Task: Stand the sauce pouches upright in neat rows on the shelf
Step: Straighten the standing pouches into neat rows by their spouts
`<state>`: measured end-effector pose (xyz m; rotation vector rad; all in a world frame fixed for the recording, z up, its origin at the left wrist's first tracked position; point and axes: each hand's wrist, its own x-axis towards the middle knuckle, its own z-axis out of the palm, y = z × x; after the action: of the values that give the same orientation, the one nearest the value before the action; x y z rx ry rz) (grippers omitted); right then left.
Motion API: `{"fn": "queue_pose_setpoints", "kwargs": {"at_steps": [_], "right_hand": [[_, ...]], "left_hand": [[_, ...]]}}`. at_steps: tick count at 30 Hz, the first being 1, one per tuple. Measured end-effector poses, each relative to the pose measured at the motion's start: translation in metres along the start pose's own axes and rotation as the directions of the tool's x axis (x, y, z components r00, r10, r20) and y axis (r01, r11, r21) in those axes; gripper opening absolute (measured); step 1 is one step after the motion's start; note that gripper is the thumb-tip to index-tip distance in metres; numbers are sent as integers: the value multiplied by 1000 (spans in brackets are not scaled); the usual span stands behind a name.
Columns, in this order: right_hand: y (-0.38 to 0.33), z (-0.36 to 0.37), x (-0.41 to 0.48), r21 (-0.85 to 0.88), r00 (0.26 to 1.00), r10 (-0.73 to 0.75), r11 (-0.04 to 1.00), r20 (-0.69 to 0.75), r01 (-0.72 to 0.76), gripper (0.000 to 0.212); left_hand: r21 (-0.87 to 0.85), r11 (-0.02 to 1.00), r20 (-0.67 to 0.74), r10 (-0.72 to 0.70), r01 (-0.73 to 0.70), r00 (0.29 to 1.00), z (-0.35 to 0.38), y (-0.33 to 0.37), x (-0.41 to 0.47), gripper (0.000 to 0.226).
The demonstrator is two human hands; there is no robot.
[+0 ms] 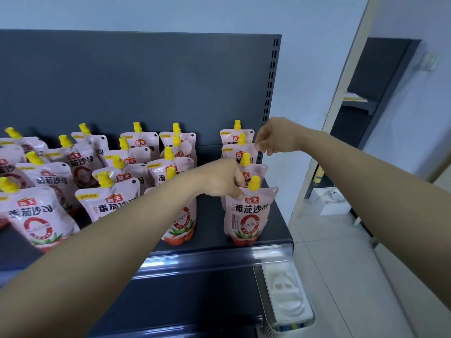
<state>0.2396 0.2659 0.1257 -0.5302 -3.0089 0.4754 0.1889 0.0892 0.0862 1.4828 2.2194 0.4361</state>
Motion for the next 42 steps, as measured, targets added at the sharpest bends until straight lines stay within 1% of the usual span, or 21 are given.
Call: {"fn": "queue_pose_setpoints", "kwargs": {"at_steps": [2, 3, 5, 7, 8, 10, 11, 14, 18, 20, 22, 24, 25, 26, 27, 28, 30, 32, 35, 39, 42], "right_hand": [[-11, 2, 1, -37, 999, -36, 999, -12, 36, 18], [-18, 3, 2, -53, 998, -60, 997, -21, 58, 18], [-35, 6, 5, -88, 993, -114, 990, -31, 111, 21], [-54, 9, 10, -140, 985, -170, 976, -11, 167, 21], [-65, 11, 13, -169, 981, -193, 967, 10, 192, 21], [-88, 17, 16, -234, 972, -227, 943, 67, 236, 24], [-99, 21, 18, -263, 966, -238, 930, 99, 256, 29], [-124, 35, 26, -324, 953, -240, 900, 188, 290, 40], [-139, 53, 43, -355, 947, -207, 890, 248, 287, 44], [-143, 62, 48, -355, 939, -199, 887, 281, 294, 33], [-146, 69, 50, -347, 944, -187, 896, 271, 277, 15], [-145, 74, 52, -354, 951, -177, 898, 252, 261, 21], [-145, 75, 52, -355, 952, -171, 899, 252, 255, 17], [-145, 75, 53, -336, 954, -165, 909, 249, 245, 19], [-144, 74, 54, -326, 954, -159, 914, 255, 239, 26], [-143, 73, 55, -305, 954, -145, 926, 262, 224, 32], [-141, 69, 53, -273, 957, -137, 939, 256, 208, 38], [-137, 69, 53, -260, 956, -148, 941, 253, 214, 38], [-136, 68, 51, -221, 955, -156, 951, 254, 215, 36], [-135, 68, 50, -177, 955, -157, 963, 253, 205, 33], [-134, 67, 51, -181, 949, -157, 961, 272, 211, 34]], "left_hand": [[-75, 997, -7, -3, 3, 1000, -10, -2, -16, 20], [-106, 994, -51, -20, 15, 999, -19, -5, -26, 23], [-115, 992, -205, -77, 55, 976, -42, -18, -51, 22], [-5, 990, -347, -136, 143, 928, -62, -35, -74, 21], [80, 975, -380, -163, 208, 911, -67, -45, -83, 24], [221, 922, -348, -231, 319, 908, -68, -58, -96, 34], [248, 906, -313, -259, 342, 914, -64, -64, -99, 38], [181, 927, -229, -285, 328, 931, -48, -76, -100, 35], [129, 954, -201, -241, 270, 949, -34, -92, -92, 13], [100, 962, -195, -233, 255, 953, -29, -99, -88, 33], [74, 963, -190, -241, 258, 952, -26, -103, -87, 34], [15, 965, -188, -254, 262, 949, -26, -104, -86, 32], [-21, 966, -186, -257, 258, 948, -26, -103, -87, 35], [-61, 965, -180, -261, 254, 948, -27, -103, -87, 37], [-89, 964, -177, -262, 250, 949, -27, -103, -87, 35], [-104, 966, -170, -252, 237, 953, -27, -104, -87, 30], [-109, 968, -144, -242, 228, 959, -25, -106, -85, 9], [-111, 968, -133, -241, 227, 961, -25, -106, -84, 12], [-116, 967, -88, -237, 226, 968, -28, -106, -84, 3], [-114, 969, -65, -227, 219, 972, -30, -104, -85, 26], [-105, 968, -45, -234, 229, 971, -31, -105, -84, 27]]}}
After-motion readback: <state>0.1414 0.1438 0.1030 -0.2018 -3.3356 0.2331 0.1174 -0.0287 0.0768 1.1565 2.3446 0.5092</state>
